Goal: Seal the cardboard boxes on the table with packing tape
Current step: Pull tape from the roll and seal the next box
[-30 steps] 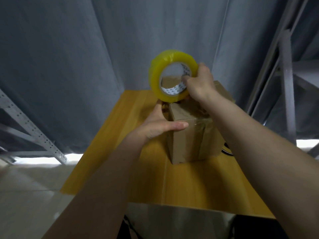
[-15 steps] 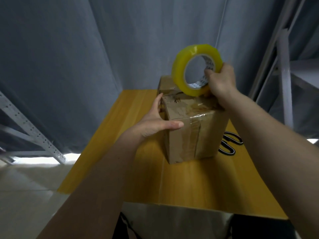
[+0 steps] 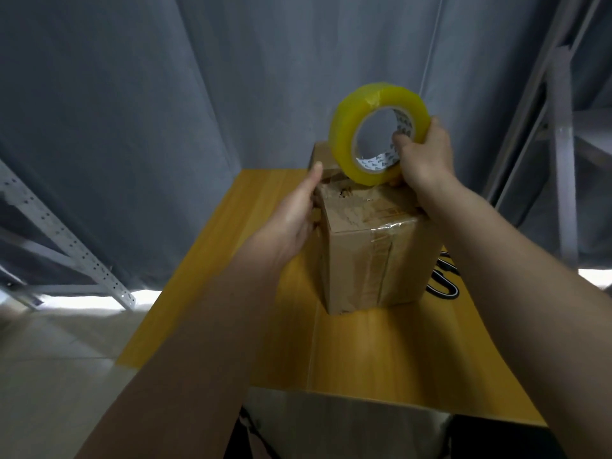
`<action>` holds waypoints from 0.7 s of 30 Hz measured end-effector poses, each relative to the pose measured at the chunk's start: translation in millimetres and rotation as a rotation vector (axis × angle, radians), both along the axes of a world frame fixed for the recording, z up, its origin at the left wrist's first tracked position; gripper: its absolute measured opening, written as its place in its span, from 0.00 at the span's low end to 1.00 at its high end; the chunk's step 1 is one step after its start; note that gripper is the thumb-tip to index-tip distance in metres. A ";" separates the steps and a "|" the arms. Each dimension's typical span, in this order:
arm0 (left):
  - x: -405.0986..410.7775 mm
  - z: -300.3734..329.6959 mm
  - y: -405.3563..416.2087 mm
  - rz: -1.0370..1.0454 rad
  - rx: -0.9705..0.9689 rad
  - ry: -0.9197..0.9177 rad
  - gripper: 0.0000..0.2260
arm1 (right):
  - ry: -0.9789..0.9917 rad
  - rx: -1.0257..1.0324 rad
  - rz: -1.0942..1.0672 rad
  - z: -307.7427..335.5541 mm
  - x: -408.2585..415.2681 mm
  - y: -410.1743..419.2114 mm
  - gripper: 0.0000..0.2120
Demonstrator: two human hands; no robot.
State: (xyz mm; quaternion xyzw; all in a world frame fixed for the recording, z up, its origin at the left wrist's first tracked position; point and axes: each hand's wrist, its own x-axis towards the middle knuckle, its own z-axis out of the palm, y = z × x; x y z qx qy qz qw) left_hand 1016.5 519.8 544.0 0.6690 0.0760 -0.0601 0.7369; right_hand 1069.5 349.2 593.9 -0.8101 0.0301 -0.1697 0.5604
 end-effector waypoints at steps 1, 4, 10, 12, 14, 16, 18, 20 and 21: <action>2.5 -3.7 -2.0 0.051 0.014 -0.016 0.29 | -0.001 0.011 -0.001 -0.3 -0.1 -0.2 0.13; 9.0 -16.4 -11.6 0.097 0.099 -0.066 0.22 | -0.007 0.036 -0.009 -2.1 0.2 -2.2 0.14; 10.4 -15.3 -17.6 0.154 0.125 -0.114 0.21 | -0.043 -0.012 -0.041 -1.9 2.4 -6.2 0.15; 7.9 -13.1 -18.9 0.175 0.152 -0.127 0.21 | -0.051 -0.054 -0.022 -0.3 3.1 -7.6 0.16; 5.9 -10.7 -20.7 0.189 0.178 -0.142 0.22 | -0.053 -0.099 -0.014 1.8 3.5 -9.9 0.16; 5.1 -8.3 -21.5 0.187 0.219 -0.144 0.22 | -0.056 -0.138 -0.014 2.5 3.4 -11.3 0.17; 5.0 -6.2 -21.1 0.169 0.237 -0.133 0.22 | -0.048 -0.163 -0.020 0.8 2.7 -11.7 0.17; 3.5 -4.6 -20.5 0.159 0.246 -0.127 0.21 | -0.047 -0.174 -0.026 -0.9 1.3 -11.5 0.17; 2.8 -4.6 -20.0 0.158 0.249 -0.126 0.21 | -0.057 -0.190 -0.034 -1.0 0.7 -11.6 0.17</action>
